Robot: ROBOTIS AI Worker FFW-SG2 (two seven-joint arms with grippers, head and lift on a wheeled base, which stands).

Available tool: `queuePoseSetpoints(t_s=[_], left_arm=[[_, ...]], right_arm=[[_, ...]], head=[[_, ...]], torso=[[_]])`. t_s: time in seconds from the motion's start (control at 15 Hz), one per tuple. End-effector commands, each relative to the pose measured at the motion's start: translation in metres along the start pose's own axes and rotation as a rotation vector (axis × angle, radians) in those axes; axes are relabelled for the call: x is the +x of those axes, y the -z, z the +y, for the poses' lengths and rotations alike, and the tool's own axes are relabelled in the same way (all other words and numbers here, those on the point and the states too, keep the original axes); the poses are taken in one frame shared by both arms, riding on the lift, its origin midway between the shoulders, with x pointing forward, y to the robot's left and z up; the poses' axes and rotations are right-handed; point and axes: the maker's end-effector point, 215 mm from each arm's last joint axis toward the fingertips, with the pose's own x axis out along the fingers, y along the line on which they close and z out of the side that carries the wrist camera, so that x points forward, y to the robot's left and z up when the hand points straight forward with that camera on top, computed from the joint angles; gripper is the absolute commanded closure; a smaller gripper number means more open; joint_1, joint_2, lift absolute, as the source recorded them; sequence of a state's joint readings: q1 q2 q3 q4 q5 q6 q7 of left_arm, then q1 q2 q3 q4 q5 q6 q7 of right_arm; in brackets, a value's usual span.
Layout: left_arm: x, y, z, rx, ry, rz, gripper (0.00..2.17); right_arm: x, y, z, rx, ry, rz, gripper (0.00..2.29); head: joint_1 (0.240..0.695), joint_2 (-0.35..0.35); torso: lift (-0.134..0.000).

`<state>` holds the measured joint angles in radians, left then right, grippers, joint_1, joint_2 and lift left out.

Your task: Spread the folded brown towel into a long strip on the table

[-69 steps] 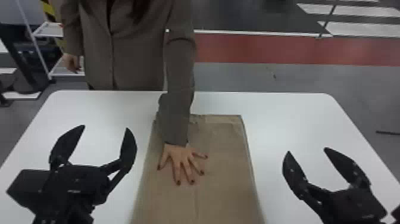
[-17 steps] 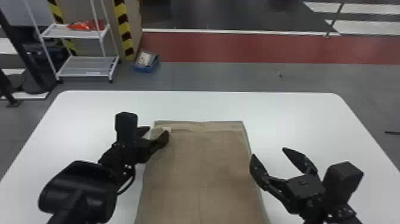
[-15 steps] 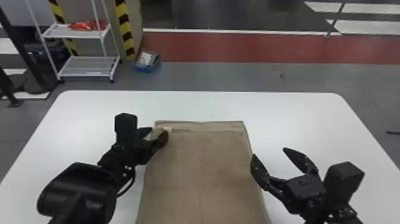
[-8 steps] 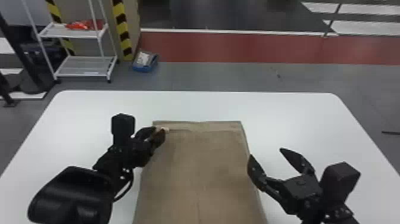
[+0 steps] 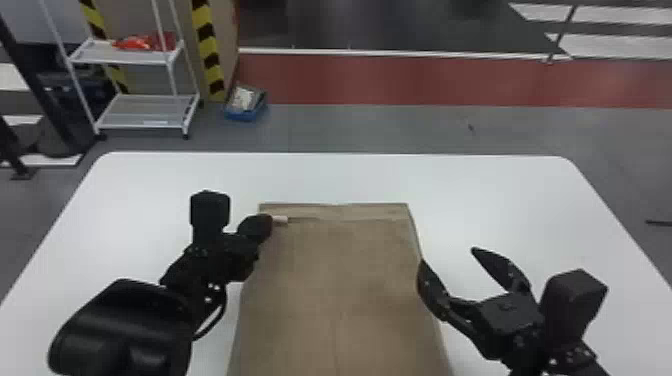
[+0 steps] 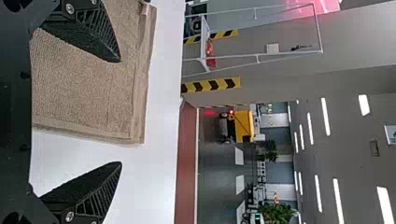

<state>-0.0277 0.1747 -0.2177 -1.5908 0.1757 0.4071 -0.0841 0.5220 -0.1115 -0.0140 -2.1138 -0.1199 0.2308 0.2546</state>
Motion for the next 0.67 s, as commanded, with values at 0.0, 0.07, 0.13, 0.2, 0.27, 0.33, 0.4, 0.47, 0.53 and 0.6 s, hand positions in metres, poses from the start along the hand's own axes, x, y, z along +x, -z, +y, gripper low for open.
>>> queuePoseSetpoints(t_s=[0.0,0.07,0.13,0.2,0.27,0.33,0.4,0.47,0.53,0.6], left_arm=[[-0.021,-0.024,-0.014,0.001,-0.001,-0.046,1.63],[-0.036,-0.038,-0.027,0.003,0.007,-0.053,1.63],[-0.053,-0.05,-0.047,0.006,0.037,-0.06,1.63],[-0.065,-0.06,-0.066,0.016,0.065,-0.065,1.63],[-0.076,-0.067,-0.09,0.027,0.102,-0.057,1.63],[-0.082,-0.068,-0.112,0.041,0.137,-0.037,1.63],[-0.087,-0.062,-0.135,0.06,0.169,-0.008,1.63],[-0.09,-0.053,-0.156,0.094,0.185,0.013,1.63],[-0.093,-0.038,-0.174,0.154,0.192,0.049,1.63],[-0.093,-0.024,-0.185,0.216,0.18,0.069,1.62]], right_arm=[[0.001,0.0,-0.001,0.003,0.002,0.005,0.1],[0.002,0.002,-0.004,0.004,0.006,0.013,0.1],[0.003,0.005,-0.007,0.006,0.016,0.021,0.1],[0.003,0.007,-0.011,0.008,0.03,0.028,0.11],[0.002,0.007,-0.021,0.003,0.059,0.028,0.11],[0.0,0.008,-0.03,0.001,0.085,0.033,0.11],[-0.002,0.008,-0.041,0.006,0.112,0.035,0.11],[-0.005,0.01,-0.051,0.012,0.137,0.043,0.11],[-0.007,0.014,-0.061,0.011,0.168,0.052,0.11],[-0.006,0.017,-0.068,0.0,0.193,0.065,0.11]], head=[[0.695,-0.044],[0.695,-0.047],[0.695,-0.05],[0.695,-0.057],[0.695,-0.07],[0.695,-0.109],[0.695,-0.138],[0.695,-0.163],[0.695,-0.196],[0.695,-0.223]], torso=[[-0.113],[-0.113],[-0.113],[-0.113],[-0.113],[-0.113],[-0.113],[-0.113],[-0.113],[-0.113]])
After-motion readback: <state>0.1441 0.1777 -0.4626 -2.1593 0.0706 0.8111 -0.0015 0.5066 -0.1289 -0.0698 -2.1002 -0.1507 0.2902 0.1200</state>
